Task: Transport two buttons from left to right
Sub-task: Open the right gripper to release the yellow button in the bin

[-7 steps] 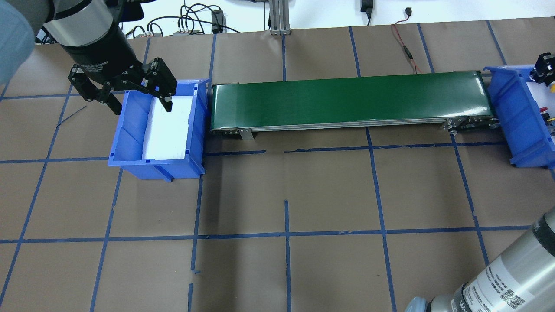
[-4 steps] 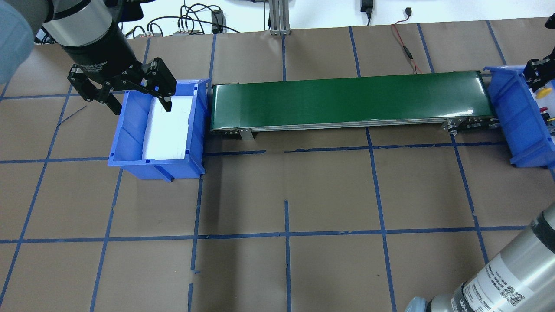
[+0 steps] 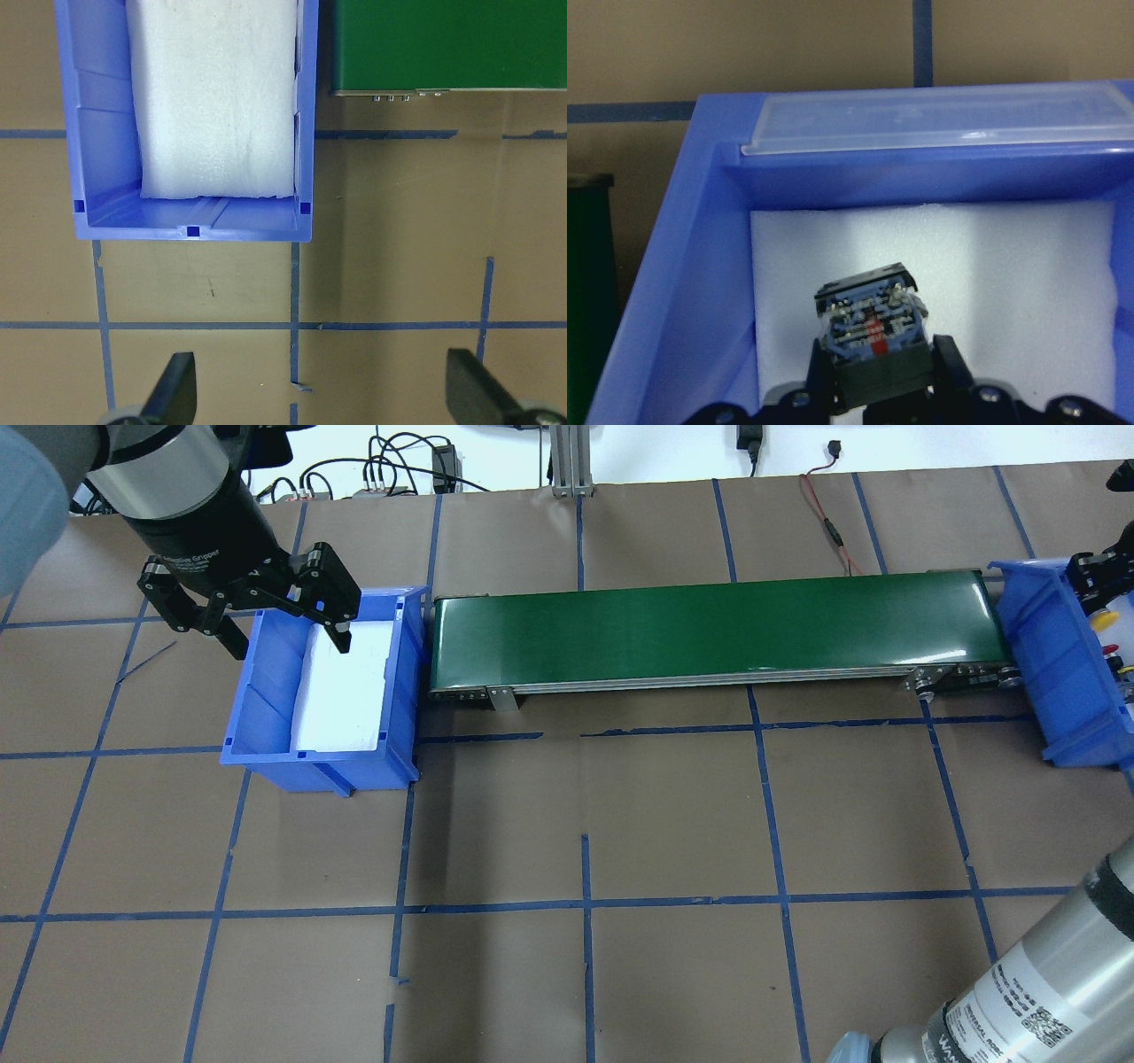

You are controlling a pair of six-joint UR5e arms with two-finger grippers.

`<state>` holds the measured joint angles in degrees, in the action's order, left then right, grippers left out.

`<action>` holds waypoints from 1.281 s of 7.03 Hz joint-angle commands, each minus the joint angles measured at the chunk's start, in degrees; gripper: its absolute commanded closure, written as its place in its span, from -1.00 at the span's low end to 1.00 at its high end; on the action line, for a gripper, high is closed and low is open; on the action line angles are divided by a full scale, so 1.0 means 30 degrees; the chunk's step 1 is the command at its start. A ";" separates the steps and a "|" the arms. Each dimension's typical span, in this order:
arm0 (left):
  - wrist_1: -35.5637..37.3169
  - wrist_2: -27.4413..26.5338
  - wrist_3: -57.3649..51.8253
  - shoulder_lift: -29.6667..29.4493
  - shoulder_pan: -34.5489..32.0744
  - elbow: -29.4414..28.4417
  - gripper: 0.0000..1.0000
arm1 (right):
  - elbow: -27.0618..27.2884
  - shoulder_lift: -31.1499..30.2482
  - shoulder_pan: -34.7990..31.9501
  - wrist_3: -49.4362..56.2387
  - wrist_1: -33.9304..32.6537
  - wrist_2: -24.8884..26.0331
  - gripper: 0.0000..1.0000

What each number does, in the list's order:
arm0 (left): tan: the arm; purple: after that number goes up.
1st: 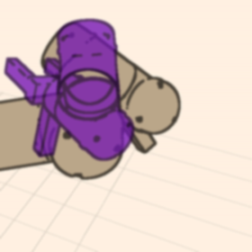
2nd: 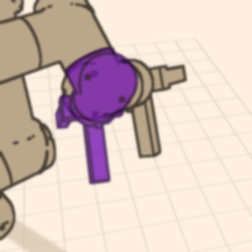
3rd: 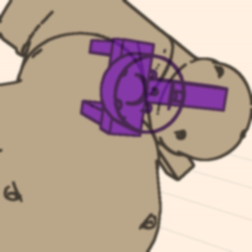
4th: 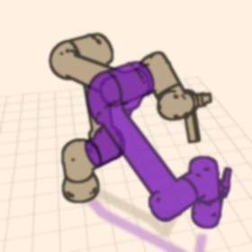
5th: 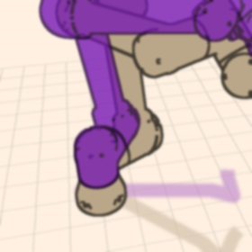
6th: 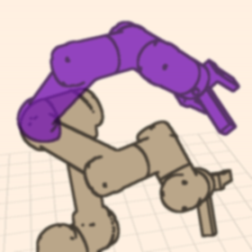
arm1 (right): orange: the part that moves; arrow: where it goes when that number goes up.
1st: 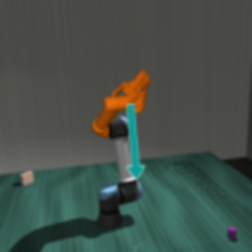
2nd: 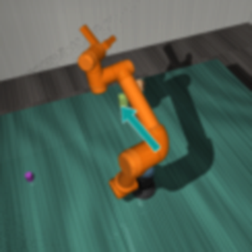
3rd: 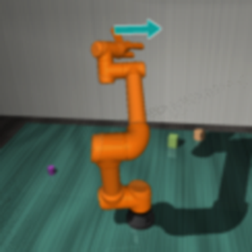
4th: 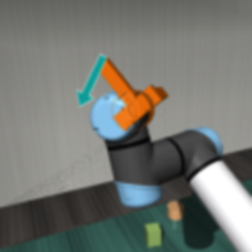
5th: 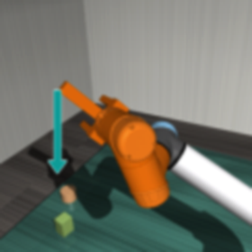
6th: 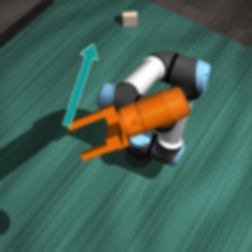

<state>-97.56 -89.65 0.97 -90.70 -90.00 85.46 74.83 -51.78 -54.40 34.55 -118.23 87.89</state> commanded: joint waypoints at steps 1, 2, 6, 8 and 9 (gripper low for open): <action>0.0000 0.0000 0.0000 0.0000 0.0000 -0.0011 -1.00 | 0.0048 0.0034 0.0000 0.0173 -0.0461 0.0000 0.76; 0.0000 0.0029 0.0000 0.0000 0.0000 -0.0011 -1.00 | 0.0048 0.0179 0.0000 0.0203 -0.0723 0.0000 0.74; 0.0000 0.0029 -0.0029 0.0000 0.0000 -0.0011 -1.00 | 0.0544 0.0064 0.0087 0.0902 -0.1282 0.0030 -0.99; 0.0000 0.0029 -0.0029 0.0000 0.0000 -0.0040 -1.00 | 0.0633 -0.0693 0.0292 0.2832 -0.1253 0.0816 -1.00; 0.0000 0.0029 -0.0029 0.0000 0.0000 -0.0040 -1.00 | 0.0692 -0.2033 0.0293 0.2811 -0.0905 0.1517 -1.00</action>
<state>-97.56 -89.56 0.88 -90.70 -90.00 85.35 76.70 -54.20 -53.67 41.80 -121.76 90.32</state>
